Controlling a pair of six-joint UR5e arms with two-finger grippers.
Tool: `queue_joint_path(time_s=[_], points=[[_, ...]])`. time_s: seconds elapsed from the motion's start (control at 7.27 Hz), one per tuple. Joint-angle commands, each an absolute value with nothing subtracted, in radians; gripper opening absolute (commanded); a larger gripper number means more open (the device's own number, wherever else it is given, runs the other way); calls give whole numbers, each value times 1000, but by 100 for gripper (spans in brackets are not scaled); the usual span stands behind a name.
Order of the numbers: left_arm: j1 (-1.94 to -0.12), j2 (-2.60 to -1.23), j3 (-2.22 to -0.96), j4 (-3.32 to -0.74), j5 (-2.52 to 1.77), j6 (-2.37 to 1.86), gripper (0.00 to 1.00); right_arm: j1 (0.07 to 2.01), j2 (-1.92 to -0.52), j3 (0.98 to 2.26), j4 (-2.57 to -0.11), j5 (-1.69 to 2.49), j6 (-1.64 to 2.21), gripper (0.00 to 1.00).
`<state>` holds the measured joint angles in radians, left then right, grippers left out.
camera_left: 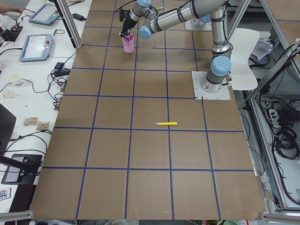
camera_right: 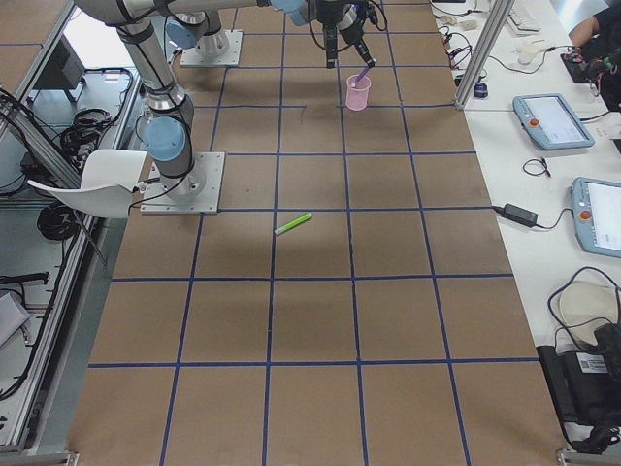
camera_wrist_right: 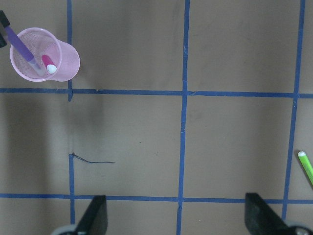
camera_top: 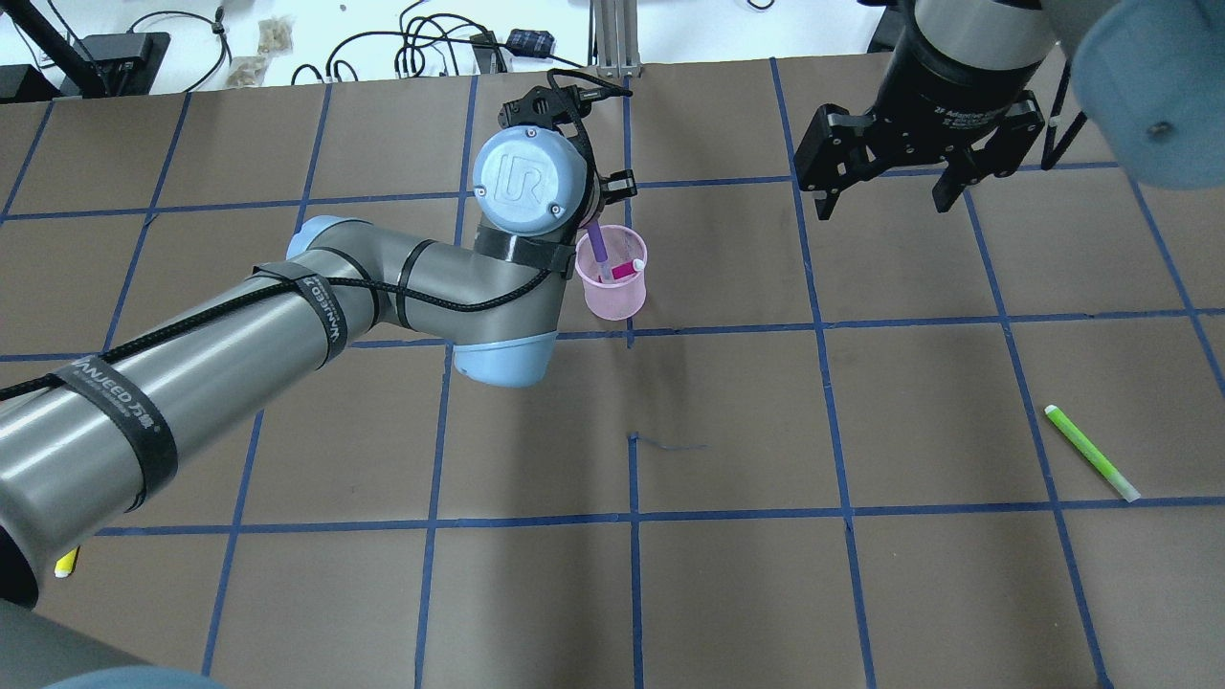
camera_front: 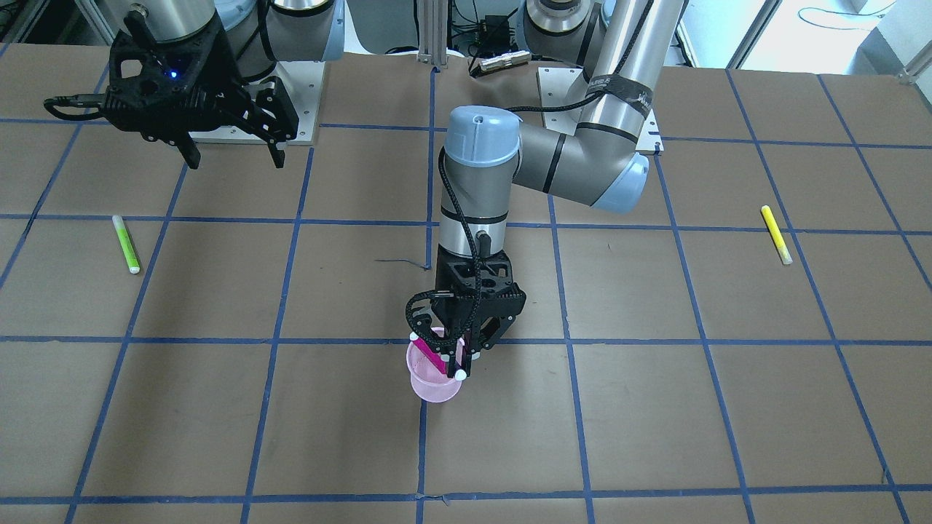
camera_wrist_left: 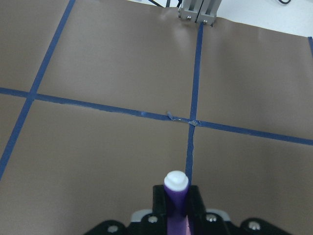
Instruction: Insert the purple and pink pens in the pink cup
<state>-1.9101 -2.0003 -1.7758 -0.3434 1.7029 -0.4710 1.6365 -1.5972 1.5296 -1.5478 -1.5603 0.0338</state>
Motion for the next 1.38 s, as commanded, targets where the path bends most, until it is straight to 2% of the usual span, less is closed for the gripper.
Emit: queue_joint_path(time_s=[0.0,0.14,0.55,1.24], points=[[-1910,-2002,-1773,-333,1703,-466,78,1637,-1597,1529,-1554,-1560,32,100],[-1901,-1999,-1772,-331,1700,-454,100,1637,-1597,1529,-1555,-1560,34,100],[-1852,-1965,-1734,-391,1651,-453,100,1638,-1597,1529,-1557,-1559,34,100],[-1625,-1821,-1490,-1284,1549,-117,100,1638,-1572,1522,-1606,-1563,28,100]])
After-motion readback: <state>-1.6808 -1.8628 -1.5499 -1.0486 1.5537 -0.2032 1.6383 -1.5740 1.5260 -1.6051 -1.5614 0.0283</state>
